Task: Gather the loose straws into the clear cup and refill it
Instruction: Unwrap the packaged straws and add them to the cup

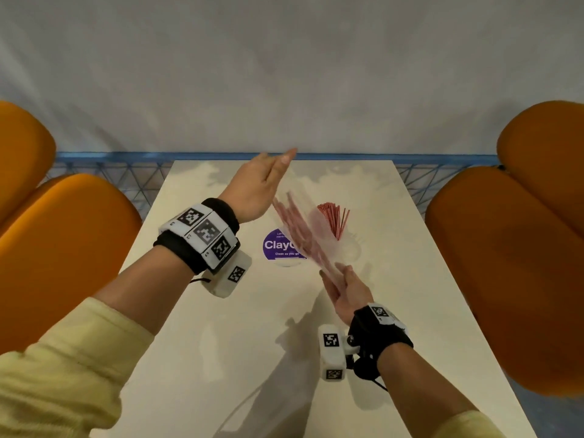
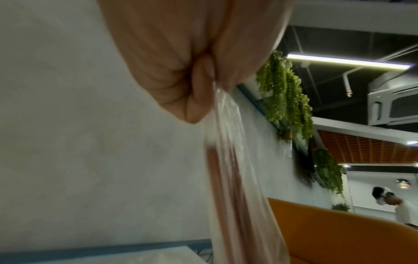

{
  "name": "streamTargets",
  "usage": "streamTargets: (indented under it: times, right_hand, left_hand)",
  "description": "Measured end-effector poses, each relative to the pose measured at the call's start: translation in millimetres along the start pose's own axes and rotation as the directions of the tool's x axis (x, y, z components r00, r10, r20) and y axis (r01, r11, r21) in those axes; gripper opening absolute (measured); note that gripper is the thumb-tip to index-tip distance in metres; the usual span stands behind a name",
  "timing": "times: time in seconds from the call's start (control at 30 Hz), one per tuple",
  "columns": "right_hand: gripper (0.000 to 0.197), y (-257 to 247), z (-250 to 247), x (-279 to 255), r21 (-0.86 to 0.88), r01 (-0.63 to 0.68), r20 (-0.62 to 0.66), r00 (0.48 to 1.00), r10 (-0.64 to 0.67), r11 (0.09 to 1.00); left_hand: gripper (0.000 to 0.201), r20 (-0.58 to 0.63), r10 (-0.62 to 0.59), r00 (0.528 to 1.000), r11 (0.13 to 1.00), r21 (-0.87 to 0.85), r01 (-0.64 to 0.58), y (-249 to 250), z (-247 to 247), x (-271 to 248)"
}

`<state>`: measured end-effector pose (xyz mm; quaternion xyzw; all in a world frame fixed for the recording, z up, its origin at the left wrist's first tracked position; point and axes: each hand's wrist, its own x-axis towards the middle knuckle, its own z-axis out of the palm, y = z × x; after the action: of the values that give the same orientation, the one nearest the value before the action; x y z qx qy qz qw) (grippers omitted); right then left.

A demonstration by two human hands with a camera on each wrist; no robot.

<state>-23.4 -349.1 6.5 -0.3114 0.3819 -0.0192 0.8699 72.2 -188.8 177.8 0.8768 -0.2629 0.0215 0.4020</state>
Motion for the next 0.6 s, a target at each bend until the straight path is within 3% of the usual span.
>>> streamTargets:
  times: [0.07,0.17,0.33,0.53,0.6]
  right_hand:
    - [0.029,1.3,3.3,-2.5,0.050,-0.048,-0.011,0.999,0.049,0.998]
    - [0.027,3.3,5.6,-5.7,0.075,-0.066,0.012,0.998,0.065,0.995]
    - [0.023,-2.9,4.8,-1.9,0.129,-0.065,0.004,0.998,0.066,0.989]
    - [0.022,-8.5,0.9,1.0,0.160,-0.033,-0.034,0.999,0.039,0.987]
    - [0.024,-8.4,2.7,-0.5,0.177,-0.016,-0.030,0.999,0.022,0.984]
  left_hand:
    - [0.040,0.005,0.061,0.998,0.994,0.085,-0.061,9.3,-0.9,5.2]
    - [0.031,-0.106,0.088,0.990,0.994,0.078,-0.080,18.7,3.3,11.9]
    - [0.047,-0.174,-0.016,0.985,0.985,-0.174,-0.015,30.1,8.5,16.7]
    - [0.017,-0.179,-0.036,0.983,0.928,-0.370,-0.034,28.5,9.7,16.3]
    - [0.037,-0.148,-0.056,0.987,0.921,-0.389,-0.006,26.0,14.6,11.3]
